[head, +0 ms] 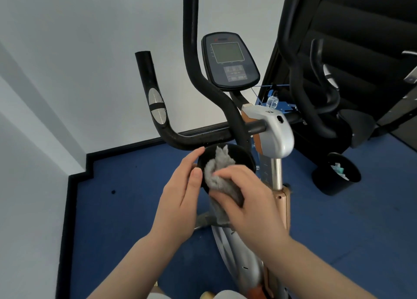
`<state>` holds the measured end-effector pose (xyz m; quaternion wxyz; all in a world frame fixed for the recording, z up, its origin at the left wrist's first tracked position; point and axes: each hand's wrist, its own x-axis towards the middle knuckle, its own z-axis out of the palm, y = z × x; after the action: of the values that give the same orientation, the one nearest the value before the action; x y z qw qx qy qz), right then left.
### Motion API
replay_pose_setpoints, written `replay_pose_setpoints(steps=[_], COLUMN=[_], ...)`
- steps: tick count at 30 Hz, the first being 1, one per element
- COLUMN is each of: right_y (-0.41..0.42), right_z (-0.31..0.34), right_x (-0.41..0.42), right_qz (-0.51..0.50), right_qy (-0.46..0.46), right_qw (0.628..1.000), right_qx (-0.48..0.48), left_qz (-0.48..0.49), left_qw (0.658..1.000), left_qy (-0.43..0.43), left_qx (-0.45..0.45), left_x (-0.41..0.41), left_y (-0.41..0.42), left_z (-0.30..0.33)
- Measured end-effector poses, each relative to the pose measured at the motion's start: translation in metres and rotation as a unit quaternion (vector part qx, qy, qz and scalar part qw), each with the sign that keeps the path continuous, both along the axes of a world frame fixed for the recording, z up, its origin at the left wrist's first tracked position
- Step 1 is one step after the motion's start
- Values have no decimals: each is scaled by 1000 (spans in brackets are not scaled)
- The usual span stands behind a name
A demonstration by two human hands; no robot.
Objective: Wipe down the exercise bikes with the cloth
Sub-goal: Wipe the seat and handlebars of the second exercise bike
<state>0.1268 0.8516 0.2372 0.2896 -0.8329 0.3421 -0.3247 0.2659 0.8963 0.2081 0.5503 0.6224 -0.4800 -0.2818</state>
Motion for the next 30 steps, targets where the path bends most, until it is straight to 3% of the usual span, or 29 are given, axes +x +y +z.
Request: replay_pose_setpoints(steps=[3,5,8,11,14,17,22,26,30], right_y=[-6,-11,-4,4,-3,-18,-47,-62,-66], right_z=[1,9,10,-8,-12,-3,18,40,37], right_x=[-23,-18,6,3,-18,-31,-31,-16,-12], right_qz=[-3,-40,-18,-20,-12,-8,-6,-71,-23], right_qy=[84,39,-33,-23,67,171,156,92,143], right_qw=[993,994,999,999,991,958,933,951,967], right_qx=[-80,-99,-34,-9,-111,-229,-323,-286,-210], left_qz=[1,-1,-4,3,11,6,-8,-3,-6], left_qw=[1000,1000,1000,1000,1000,1000,999,999,999], left_qy=[-11,-13,-9,-18,-28,-25,-9,-12,-18], left_qx=[6,6,-5,-6,6,12,40,51,48], left_x=[1,1,0,0,1,2,1,-1,0], left_y=[0,-1,-1,0,-1,0,2,2,1], left_z=[1,2,1,1,0,1,8,8,8])
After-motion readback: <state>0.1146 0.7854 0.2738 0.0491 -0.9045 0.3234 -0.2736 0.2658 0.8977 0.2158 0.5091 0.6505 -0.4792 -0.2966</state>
